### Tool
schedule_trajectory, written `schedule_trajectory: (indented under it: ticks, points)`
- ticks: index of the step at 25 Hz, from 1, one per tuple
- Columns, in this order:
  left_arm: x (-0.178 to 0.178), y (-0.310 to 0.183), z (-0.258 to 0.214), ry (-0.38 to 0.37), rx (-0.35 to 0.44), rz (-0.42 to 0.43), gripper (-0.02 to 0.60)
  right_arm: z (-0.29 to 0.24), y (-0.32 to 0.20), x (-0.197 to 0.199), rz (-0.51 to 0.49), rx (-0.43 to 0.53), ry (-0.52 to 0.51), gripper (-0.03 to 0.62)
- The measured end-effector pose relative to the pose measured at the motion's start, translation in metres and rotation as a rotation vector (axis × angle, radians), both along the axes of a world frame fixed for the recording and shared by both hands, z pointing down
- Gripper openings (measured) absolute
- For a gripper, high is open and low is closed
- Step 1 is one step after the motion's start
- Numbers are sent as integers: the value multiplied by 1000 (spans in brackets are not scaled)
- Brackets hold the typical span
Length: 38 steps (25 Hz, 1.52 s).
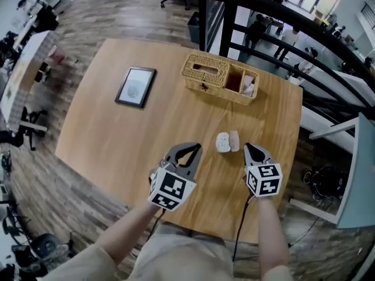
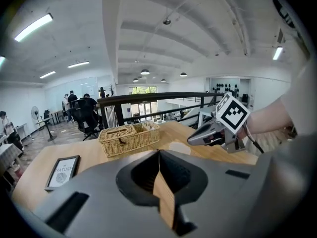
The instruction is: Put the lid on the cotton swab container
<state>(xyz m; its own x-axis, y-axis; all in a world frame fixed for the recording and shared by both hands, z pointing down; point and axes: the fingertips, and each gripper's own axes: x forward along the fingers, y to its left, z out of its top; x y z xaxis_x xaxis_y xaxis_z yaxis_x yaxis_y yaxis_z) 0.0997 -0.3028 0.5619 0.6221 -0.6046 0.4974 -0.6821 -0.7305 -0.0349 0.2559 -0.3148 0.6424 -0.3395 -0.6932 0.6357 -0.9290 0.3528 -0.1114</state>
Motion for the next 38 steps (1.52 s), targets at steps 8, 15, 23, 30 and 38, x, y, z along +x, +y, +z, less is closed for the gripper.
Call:
schedule_trajectory:
  ticks: [8, 15, 23, 30, 38]
  points:
    - [-13, 1, 18, -7, -46, -2, 23, 8, -19, -28, -140, 7, 46, 28]
    - [-25, 3, 20, -26, -41, -7, 23, 8, -19, -62, -213, -13, 31, 28]
    - [-39, 8, 27, -33, -64, -18, 23, 18, -21, -79, -226, -10, 146, 26]
    - [-41, 13, 23, -32, -61, -22, 23, 21, -21, -76, -168, -71, 25, 28]
    - [-51, 7, -29, -21, 37, -28, 23, -49, -8, -79, -115, 26, -20, 28]
